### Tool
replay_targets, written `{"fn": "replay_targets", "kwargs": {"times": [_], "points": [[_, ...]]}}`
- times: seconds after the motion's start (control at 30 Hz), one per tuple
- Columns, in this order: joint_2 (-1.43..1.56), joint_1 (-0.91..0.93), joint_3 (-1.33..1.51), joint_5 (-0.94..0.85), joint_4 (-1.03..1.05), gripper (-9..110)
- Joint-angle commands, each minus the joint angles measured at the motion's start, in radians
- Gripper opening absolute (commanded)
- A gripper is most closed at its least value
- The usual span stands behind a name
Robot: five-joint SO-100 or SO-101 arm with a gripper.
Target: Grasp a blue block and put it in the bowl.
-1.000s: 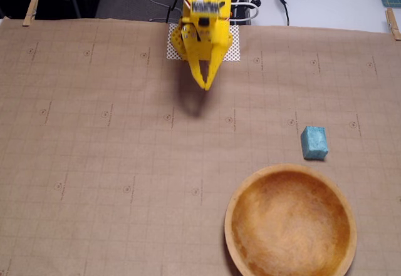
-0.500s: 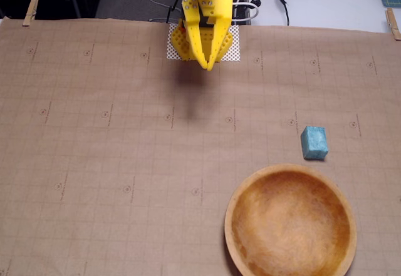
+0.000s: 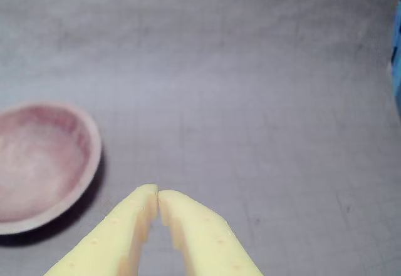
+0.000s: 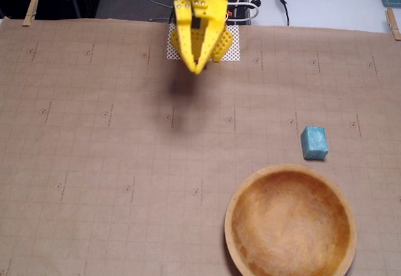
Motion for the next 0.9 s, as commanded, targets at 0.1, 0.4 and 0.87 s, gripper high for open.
{"fn": "replay_targets", "kwargs": {"times": [0.1,0.4,0.87], "points": [[0.003,-0.002,-0.012,-0.009,-0.028,-3],[-0.038,-0.058,-0.017,-0.003,-0.026,-3],[-0.281,-0.253,-0.097,0.044,-0.028,10]]}}
